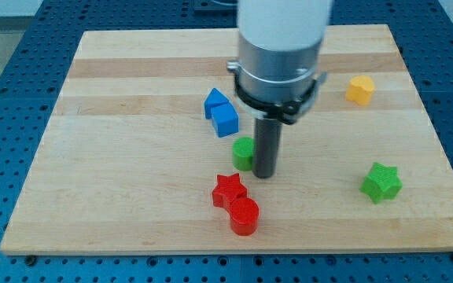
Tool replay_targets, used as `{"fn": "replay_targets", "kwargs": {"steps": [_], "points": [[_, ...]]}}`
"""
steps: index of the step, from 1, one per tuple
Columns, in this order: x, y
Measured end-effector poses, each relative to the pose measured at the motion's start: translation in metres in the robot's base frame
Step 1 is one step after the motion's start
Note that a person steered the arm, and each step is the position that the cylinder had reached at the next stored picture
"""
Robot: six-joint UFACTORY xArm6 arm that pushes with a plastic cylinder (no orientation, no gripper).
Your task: Separate the red star from red circle
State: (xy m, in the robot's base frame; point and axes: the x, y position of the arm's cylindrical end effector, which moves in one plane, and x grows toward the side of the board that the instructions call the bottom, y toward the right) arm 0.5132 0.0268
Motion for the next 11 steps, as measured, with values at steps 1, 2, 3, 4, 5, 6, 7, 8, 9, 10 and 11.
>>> {"fn": "replay_targets", "kwargs": {"steps": [1, 2, 3, 4, 5, 6, 7, 8, 9, 10, 11], "points": [[0.034, -0.002], [0.052, -0.027], [0.027, -0.047], [0.0, -0.045], [0.003, -0.001], [0.047, 0.02], [0.094, 0.007], [0.106, -0.013], [0.104, -0.079], [0.077, -0.117], [0.029, -0.099]]}}
